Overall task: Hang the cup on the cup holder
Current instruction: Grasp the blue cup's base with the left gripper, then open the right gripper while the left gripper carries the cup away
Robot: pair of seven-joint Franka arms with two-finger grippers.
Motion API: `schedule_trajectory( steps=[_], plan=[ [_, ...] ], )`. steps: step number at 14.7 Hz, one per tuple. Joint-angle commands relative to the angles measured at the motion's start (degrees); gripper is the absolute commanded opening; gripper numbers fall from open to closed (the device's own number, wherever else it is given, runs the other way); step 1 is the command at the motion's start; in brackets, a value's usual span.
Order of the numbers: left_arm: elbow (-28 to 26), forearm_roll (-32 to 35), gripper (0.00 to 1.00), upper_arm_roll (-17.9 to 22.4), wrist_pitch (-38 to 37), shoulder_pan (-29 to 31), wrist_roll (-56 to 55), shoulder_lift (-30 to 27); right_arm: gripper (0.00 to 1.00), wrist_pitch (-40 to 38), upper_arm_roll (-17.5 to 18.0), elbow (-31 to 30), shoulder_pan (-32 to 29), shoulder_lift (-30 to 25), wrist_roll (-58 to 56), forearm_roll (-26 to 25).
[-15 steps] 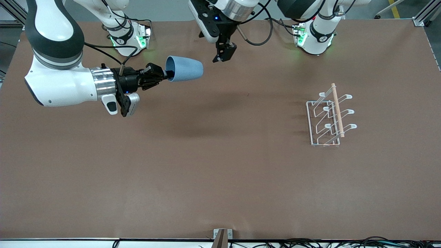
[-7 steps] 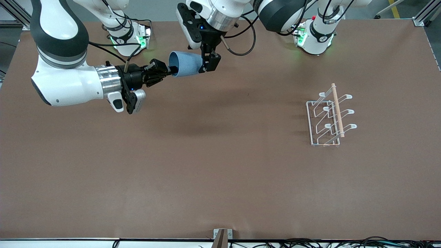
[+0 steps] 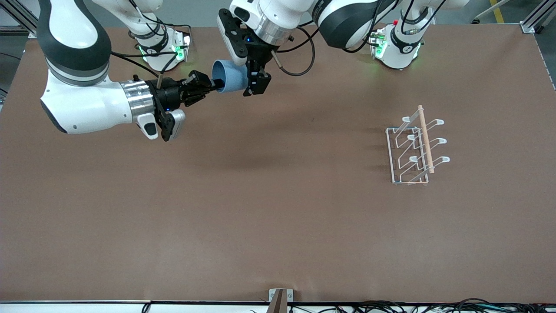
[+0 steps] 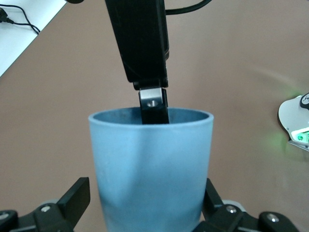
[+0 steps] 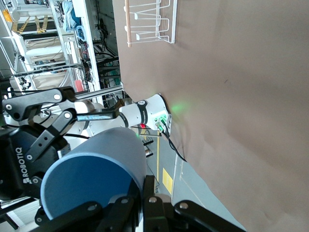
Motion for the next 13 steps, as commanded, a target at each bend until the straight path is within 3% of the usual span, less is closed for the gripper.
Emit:
schedule_trajectory(
  steps=[1, 2, 4, 6, 8, 9, 10, 11, 13],
  plan=[
    [0.93, 1.28, 0.99, -0.24, 2.2, -0.1, 0.53, 1.96, 0.04, -1.02, 0.14, 1.31, -0.08, 0.08, 0.2, 1.39],
    [0.93, 1.37, 0.94, -0.24, 2.55, -0.1, 0.61, 2.22, 0.04, -1.02, 0.14, 1.31, -0.08, 0.17, 0.2, 1.39],
    [0.93, 1.37, 0.61, -0.24, 2.55, -0.1, 0.53, 2.4, 0.04, -1.11, 0.14, 1.31, -0.08, 0.08, 0.2, 1.39],
    [0.93, 1.37, 0.43, -0.24, 2.47, -0.01, 0.35, 2.31, 0.05, -1.02, 0.14, 1.31, -0.08, 0.17, 0.2, 1.39],
    [0.93, 1.46, 0.42, -0.07, 1.94, 0.51, 0.35, 1.88, 0.07, -1.02, 0.14, 1.31, -0.08, 0.08, 0.2, 1.39],
    [0.76, 1.72, 0.42, 0.02, 0.89, 0.78, 0.35, 1.61, 0.13, -1.11, 0.05, 1.31, -0.17, 0.08, 0.28, 1.39],
    [0.76, 2.24, 0.43, 0.02, -0.42, 0.95, 0.26, 1.44, 0.6, -1.2, 0.05, 1.31, -0.34, 0.08, 0.55, 1.31],
    [0.93, 3.38, 0.43, 0.11, -1.57, 1.13, 0.35, 1.35, 0.97, -1.72, 0.05, 1.4, -0.43, 0.08, 0.81, 1.3],
    [1.2, 5.15, 0.43, 0.2, -3.41, 2.44, 0.44, 1.0, 1.0, -1.99, -0.47, 1.92, -0.87, 0.08, 0.29, 0.43]
  ],
)
